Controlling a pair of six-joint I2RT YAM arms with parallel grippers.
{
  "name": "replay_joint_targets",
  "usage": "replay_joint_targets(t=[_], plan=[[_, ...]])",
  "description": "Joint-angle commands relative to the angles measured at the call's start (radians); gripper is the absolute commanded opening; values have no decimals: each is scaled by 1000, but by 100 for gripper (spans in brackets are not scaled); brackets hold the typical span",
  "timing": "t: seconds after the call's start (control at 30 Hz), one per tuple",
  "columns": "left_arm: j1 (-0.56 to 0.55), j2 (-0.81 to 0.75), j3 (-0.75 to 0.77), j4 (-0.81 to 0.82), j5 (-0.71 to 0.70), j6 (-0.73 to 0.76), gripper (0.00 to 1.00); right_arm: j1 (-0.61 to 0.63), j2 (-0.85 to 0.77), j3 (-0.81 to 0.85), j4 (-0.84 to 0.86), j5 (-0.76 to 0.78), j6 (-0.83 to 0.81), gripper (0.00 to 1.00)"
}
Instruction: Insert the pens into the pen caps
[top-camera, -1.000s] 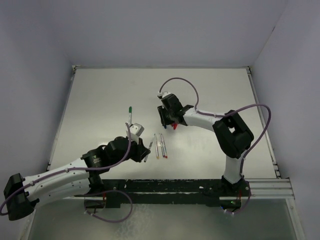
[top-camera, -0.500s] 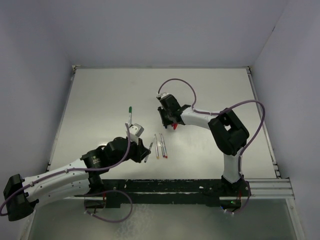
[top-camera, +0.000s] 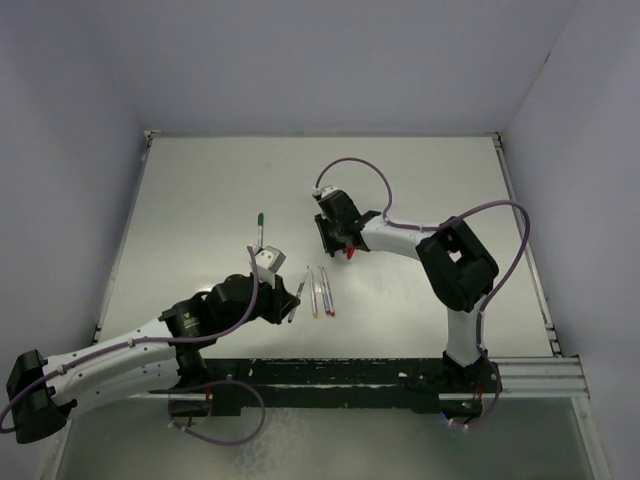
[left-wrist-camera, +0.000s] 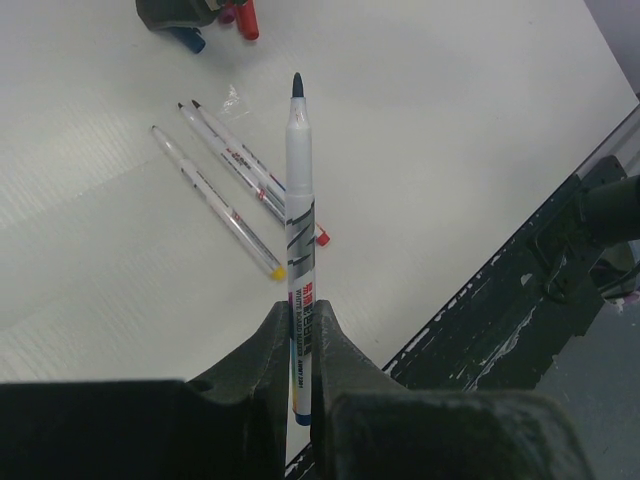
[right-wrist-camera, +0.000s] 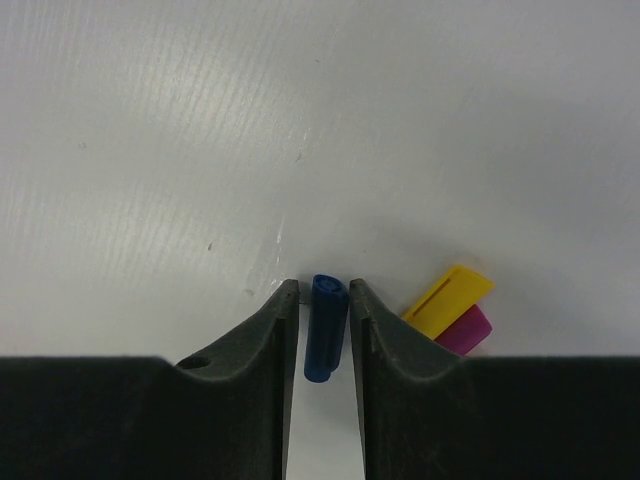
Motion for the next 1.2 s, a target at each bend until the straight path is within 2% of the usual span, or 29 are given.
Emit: replay_joint_targets(t=[0.0,0.5,0.57,0.63,0.67,0.8,0.97,1.17], plan=[[-2,-13,1,34,-19,-3,0,20,-13,-39,-58,22,15,30],[-2,9,17,34,-26,0,0,40,-1,-81,-53,49,60,26],[-2,10,18,32,-30,0,0,41,12,-66,-62,51,58,19],[-2,9,18,29,-33,0,0,41,29,-46,-78,50,54,3],[-3,7,18,27,-35,-1,0,41,36,-37,-88,53,54,0],[-3,4,18,22,-43,1,0,40,40,-19,-113,60,54,0],[-3,9,28,34,-44,15,0,40,-85,-19,-97,66,63,0],[-2,38,82,79,-28,47,0,41,-330,-85,13,47,63,0]])
